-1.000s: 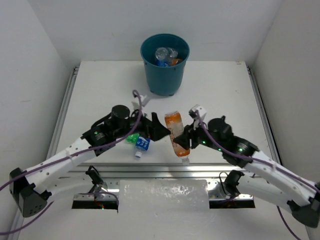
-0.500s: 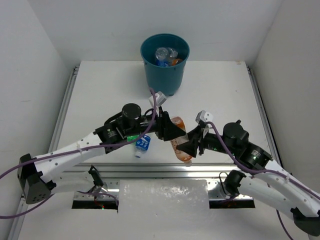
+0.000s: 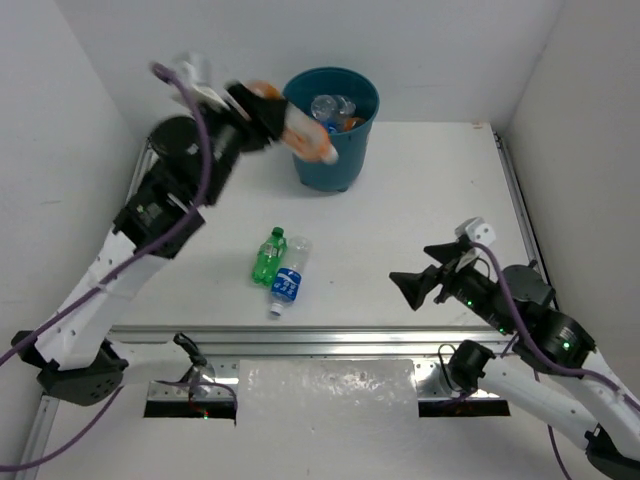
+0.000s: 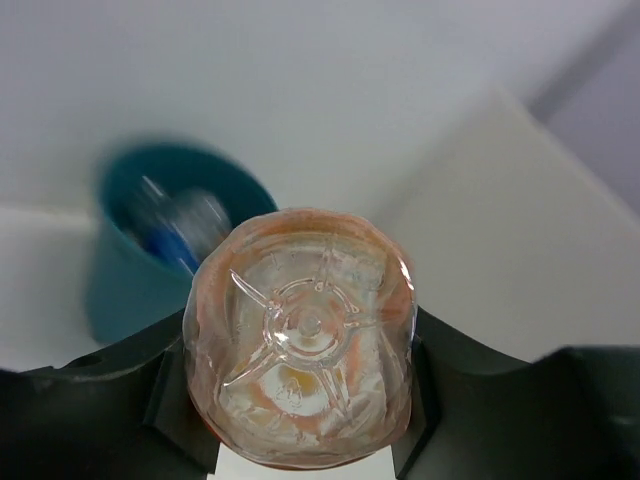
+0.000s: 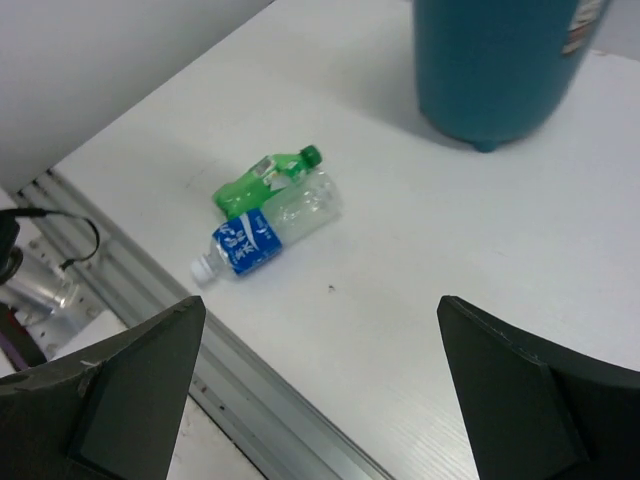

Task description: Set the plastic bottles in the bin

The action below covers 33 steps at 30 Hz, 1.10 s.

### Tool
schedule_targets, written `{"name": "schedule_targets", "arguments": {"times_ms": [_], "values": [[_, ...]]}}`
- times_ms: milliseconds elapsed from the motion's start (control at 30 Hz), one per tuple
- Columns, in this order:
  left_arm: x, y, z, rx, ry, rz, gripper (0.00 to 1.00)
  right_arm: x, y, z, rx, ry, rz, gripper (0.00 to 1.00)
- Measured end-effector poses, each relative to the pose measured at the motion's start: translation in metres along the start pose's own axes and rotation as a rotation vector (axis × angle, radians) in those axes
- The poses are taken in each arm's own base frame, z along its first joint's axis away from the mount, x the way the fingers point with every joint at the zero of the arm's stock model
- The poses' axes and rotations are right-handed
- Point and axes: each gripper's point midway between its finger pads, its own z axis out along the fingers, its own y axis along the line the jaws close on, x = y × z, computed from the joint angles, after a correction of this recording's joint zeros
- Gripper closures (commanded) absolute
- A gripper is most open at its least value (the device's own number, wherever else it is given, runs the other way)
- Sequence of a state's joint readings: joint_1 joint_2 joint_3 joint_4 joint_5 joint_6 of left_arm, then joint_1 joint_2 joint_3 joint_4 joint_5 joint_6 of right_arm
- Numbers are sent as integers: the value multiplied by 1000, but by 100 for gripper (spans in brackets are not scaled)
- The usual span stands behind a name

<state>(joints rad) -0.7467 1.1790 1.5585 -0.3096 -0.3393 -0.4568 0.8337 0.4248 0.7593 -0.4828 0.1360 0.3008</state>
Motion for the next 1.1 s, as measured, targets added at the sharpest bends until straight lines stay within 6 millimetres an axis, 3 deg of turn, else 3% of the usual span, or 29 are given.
{"name": "schedule_targets", "arguments": {"times_ms": [100, 167, 267, 333, 467, 633, 833, 900, 933, 1033, 1100], "values": [[-96, 32, 17, -174, -251, 8, 100, -16, -8, -16, 50, -31, 20, 1], [-137, 47, 27, -251, -360, 25, 100, -20, -12, -23, 70, -36, 29, 1], [-176, 57, 55, -299, -465, 50, 97, -14, -14, -27, 85, -10, 37, 1], [-181, 71, 86, -331, -489, 75, 93, -7, -16, -29, 94, 16, 39, 1], [-156, 120, 157, -400, -461, 132, 93, -1, -16, -31, 95, 40, 44, 1], [-93, 179, 223, -435, -355, 209, 91, 0, -16, -32, 90, 42, 45, 1], [-60, 188, 254, -370, -305, 232, 77, 3, -14, -28, 84, 58, 43, 1], [-57, 185, 259, -342, -301, 233, 53, 5, -14, -25, 86, 71, 38, 1], [-55, 184, 261, -328, -299, 234, 31, 6, -14, -22, 86, 78, 37, 1], [-48, 183, 268, -299, -288, 234, 1, 8, -13, -16, 87, 94, 31, 1], [-40, 184, 272, -289, -266, 232, 0, 10, -12, -11, 86, 109, 28, 1]]}}
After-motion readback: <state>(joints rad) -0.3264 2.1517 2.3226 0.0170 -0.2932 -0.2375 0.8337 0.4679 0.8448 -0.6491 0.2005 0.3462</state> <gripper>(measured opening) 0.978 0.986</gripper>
